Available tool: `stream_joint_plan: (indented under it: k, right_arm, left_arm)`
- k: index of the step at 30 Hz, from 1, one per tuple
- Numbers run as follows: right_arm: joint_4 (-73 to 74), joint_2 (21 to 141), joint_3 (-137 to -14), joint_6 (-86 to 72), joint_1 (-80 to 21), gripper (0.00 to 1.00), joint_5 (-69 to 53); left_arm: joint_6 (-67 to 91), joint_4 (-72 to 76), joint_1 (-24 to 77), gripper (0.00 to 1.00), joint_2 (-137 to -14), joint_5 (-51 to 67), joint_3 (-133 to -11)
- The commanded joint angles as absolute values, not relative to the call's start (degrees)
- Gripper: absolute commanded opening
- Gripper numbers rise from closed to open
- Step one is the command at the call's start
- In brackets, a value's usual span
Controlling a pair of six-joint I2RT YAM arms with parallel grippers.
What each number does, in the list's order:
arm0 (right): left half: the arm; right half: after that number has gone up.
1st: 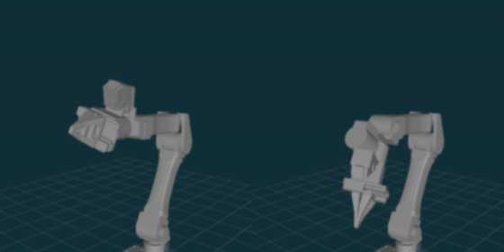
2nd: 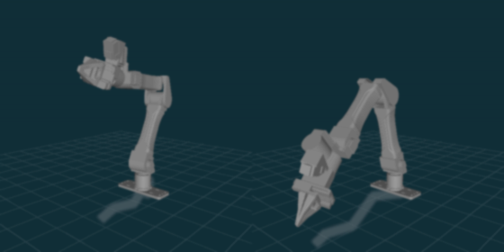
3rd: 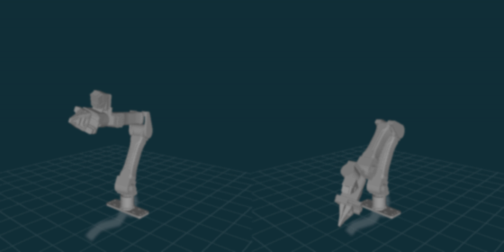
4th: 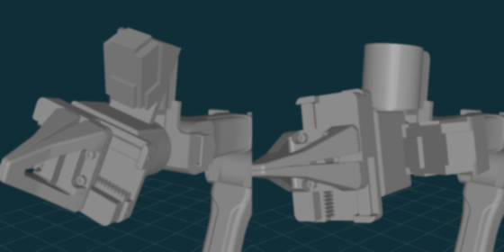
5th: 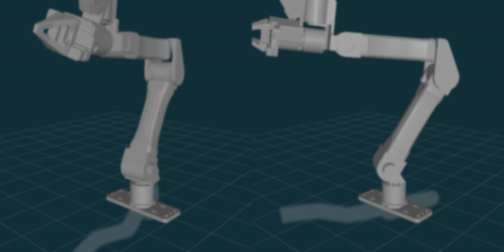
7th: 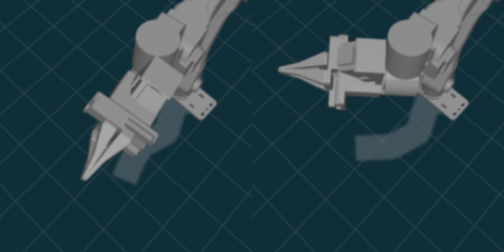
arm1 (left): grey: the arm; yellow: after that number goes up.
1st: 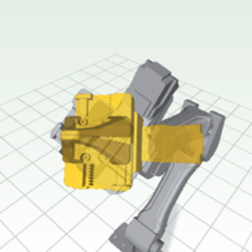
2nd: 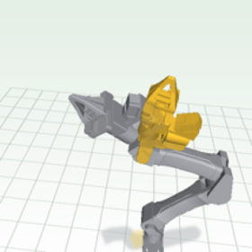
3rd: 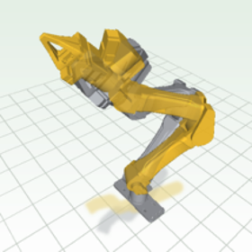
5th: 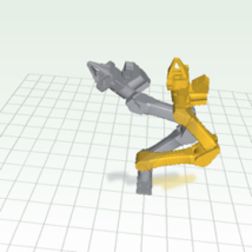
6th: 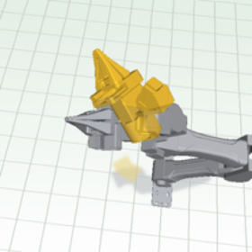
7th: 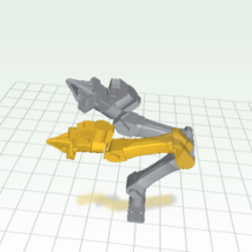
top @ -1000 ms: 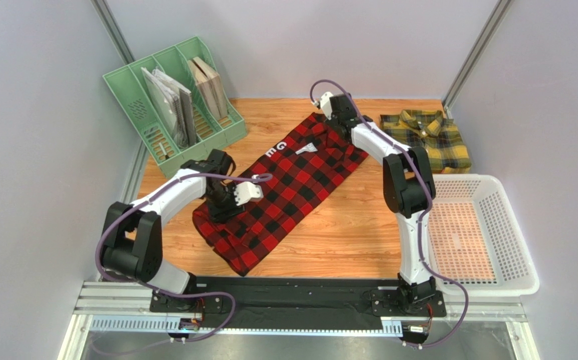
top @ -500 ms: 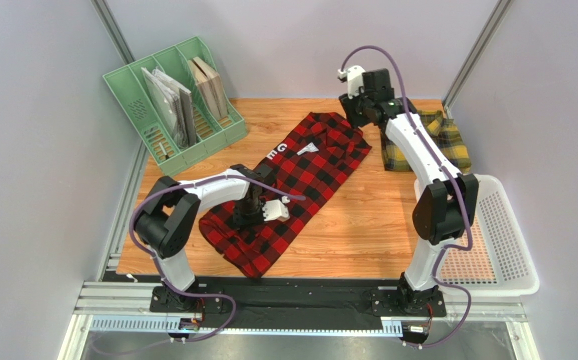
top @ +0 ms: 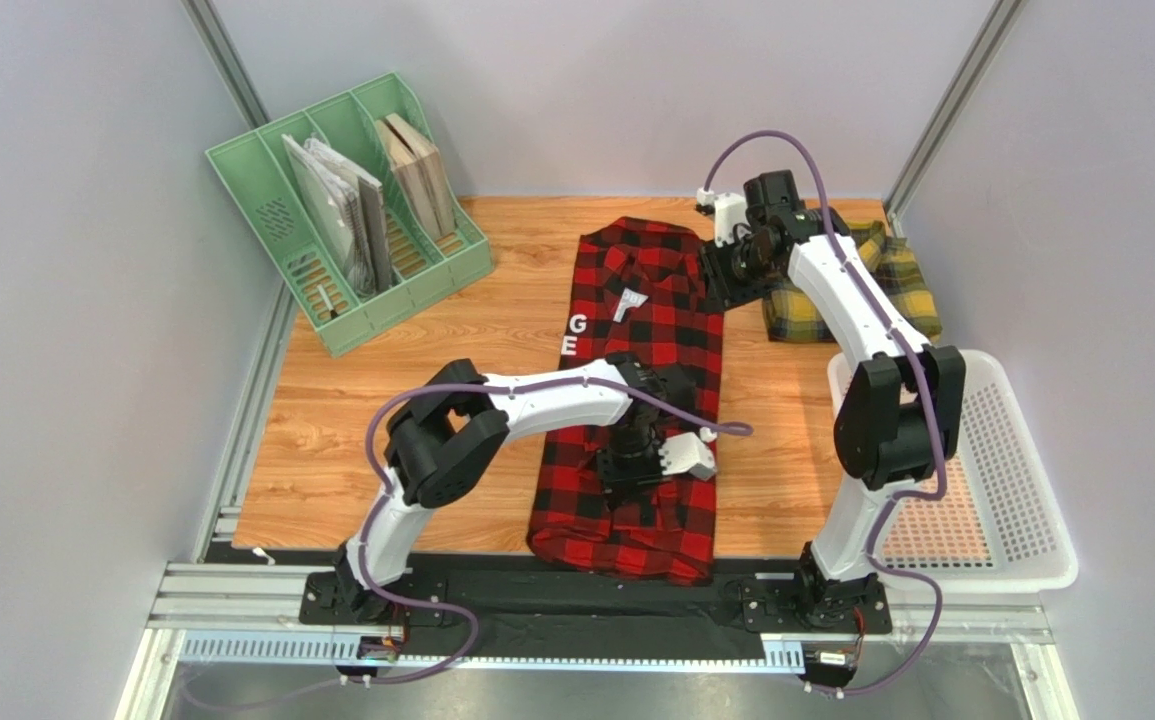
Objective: Fold and stack the long sleeve shirts
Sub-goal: Fold the shirt
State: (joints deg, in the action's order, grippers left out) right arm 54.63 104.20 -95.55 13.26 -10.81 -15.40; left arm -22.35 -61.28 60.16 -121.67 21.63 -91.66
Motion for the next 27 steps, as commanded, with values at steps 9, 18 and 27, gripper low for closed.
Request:
stream_joint_plan:
  k: [9, 18, 27]
  right_arm:
    - [53.4, 118.5, -96.4, 9.7, -14.7, 0.31, -25.6]
    - [49.8, 126.6, -100.8, 6.6, -16.6, 0.32, -21.0]
    - [45.4, 138.1, -116.3, 0.4, -16.5, 0.35, -23.7]
  left_arm:
    - [-20.4, -56.2, 44.8, 0.59, -87.7, 40.7, -74.2]
    - [-17.8, -52.1, 29.4, 0.51, -93.2, 42.0, -73.6]
    - [-23.8, -56.6, 22.7, 0.49, -97.3, 36.6, -78.6]
